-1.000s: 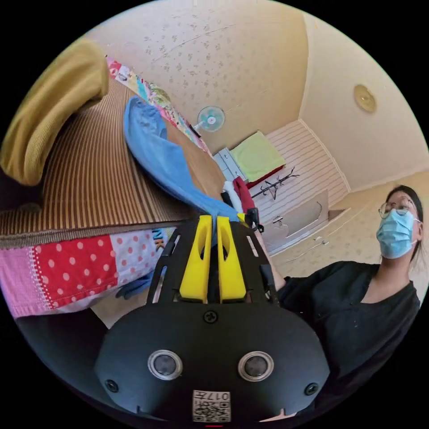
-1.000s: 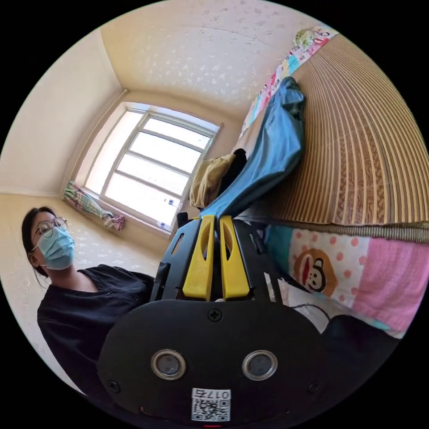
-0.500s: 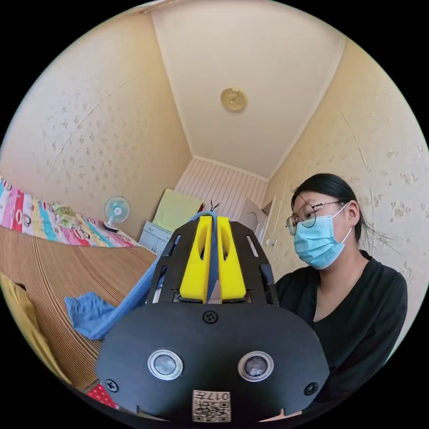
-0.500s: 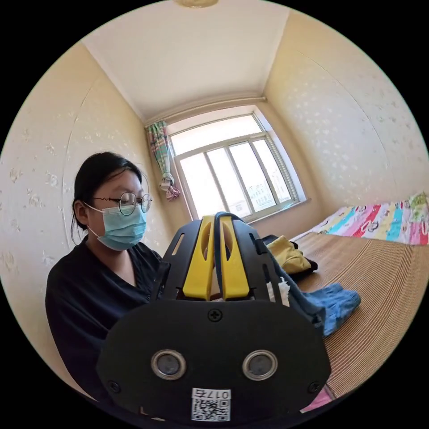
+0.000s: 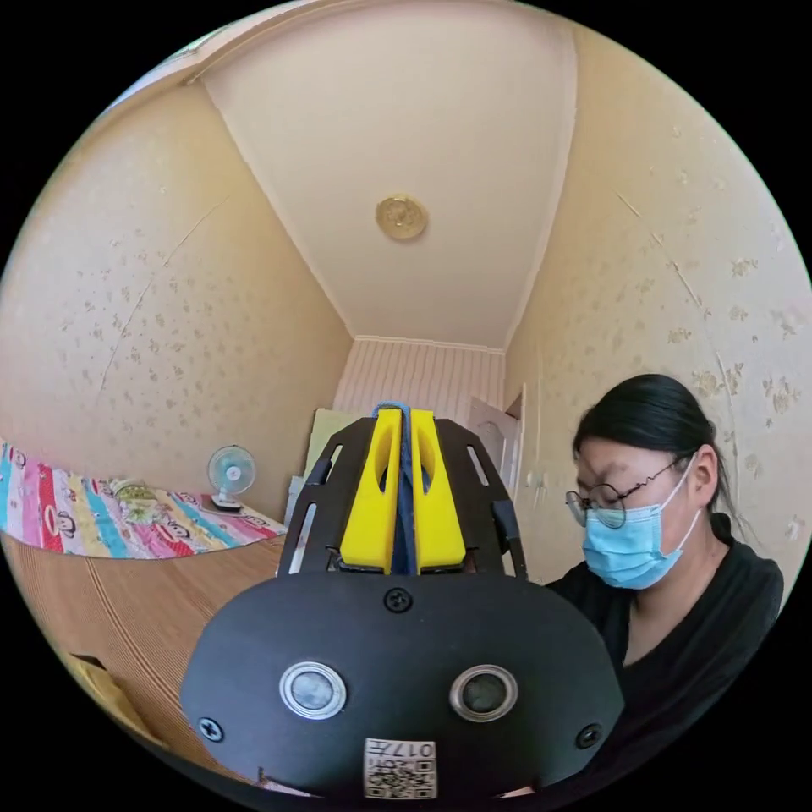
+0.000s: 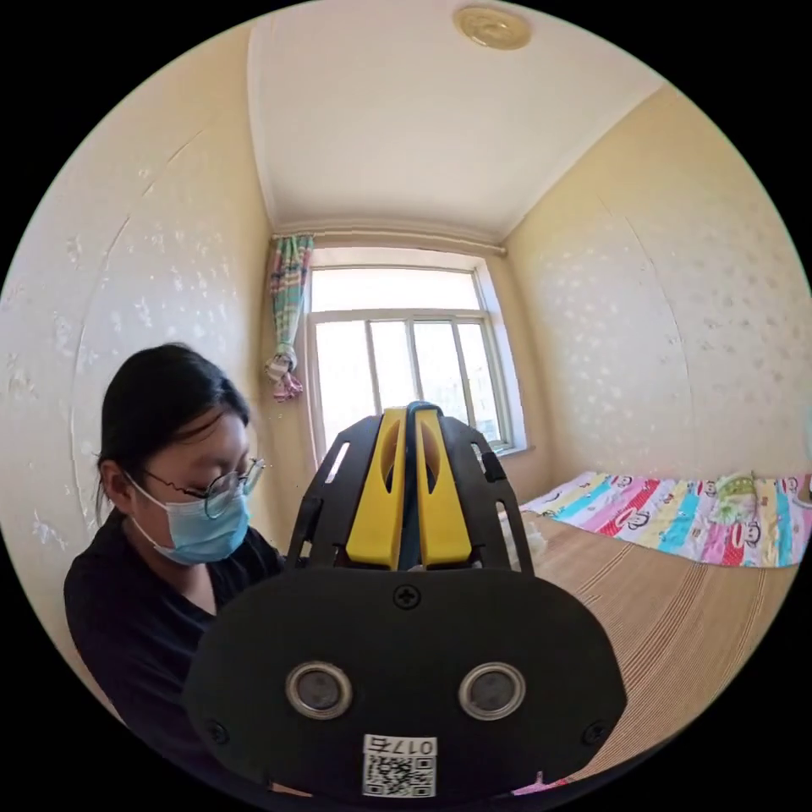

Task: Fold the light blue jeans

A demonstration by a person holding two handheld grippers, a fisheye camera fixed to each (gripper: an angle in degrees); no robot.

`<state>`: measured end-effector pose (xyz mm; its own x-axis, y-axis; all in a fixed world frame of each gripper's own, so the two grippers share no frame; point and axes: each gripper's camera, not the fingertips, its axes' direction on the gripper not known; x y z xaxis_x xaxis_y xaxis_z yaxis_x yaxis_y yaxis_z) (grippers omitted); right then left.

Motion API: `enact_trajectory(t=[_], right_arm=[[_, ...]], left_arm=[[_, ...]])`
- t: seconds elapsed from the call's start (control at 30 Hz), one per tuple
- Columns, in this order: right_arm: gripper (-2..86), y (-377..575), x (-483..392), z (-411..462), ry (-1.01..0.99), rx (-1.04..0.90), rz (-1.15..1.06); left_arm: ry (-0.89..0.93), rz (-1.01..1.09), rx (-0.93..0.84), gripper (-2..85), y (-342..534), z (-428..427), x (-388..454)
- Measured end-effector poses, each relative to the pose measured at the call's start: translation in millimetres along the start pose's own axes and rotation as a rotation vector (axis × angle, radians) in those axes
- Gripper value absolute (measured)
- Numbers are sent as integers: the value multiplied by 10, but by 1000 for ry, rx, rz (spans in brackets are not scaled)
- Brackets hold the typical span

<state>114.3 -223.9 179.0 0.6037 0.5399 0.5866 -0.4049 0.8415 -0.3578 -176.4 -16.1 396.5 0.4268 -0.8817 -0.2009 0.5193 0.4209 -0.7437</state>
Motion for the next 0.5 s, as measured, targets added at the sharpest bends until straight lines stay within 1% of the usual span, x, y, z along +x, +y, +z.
enact_trajectory(t=[0.03,0.07,0.13,0.17,0.23,0.27,0.33,0.37,0.4,0.43,0.5], right_arm=[[18,3,159,85,22,-16,25],[18,-3,501,260,68,-46,78],[18,-83,1221,646,158,-105,182],[18,-115,1394,744,176,-118,205],[18,-216,1849,1001,205,-140,241],[18,-261,2114,1102,199,-128,252],[18,-184,2615,1162,165,-71,347],[18,-132,2701,1170,162,-63,368],[18,-3,2822,1216,186,-96,400],[18,76,2842,1235,196,-112,391],[17,547,2822,1215,223,-158,345]], left_arm=[[-43,-72,-34,-7,18,132,-359],[-103,-138,-69,-7,20,275,-743],[-191,-185,-119,-7,-33,508,-1275],[-242,-225,-139,-7,-92,639,-1598],[-276,-237,-131,-8,-216,795,-1929],[-303,-203,-148,-8,-309,909,-2069],[-321,-173,-196,-8,-352,1054,-2275],[-336,-199,-232,-8,-296,1106,-2400],[-359,-220,-265,-8,-241,1134,-2452],[-411,-227,-335,-8,-71,1192,-2499],[-417,-176,-404,-8,333,1207,-2439]])
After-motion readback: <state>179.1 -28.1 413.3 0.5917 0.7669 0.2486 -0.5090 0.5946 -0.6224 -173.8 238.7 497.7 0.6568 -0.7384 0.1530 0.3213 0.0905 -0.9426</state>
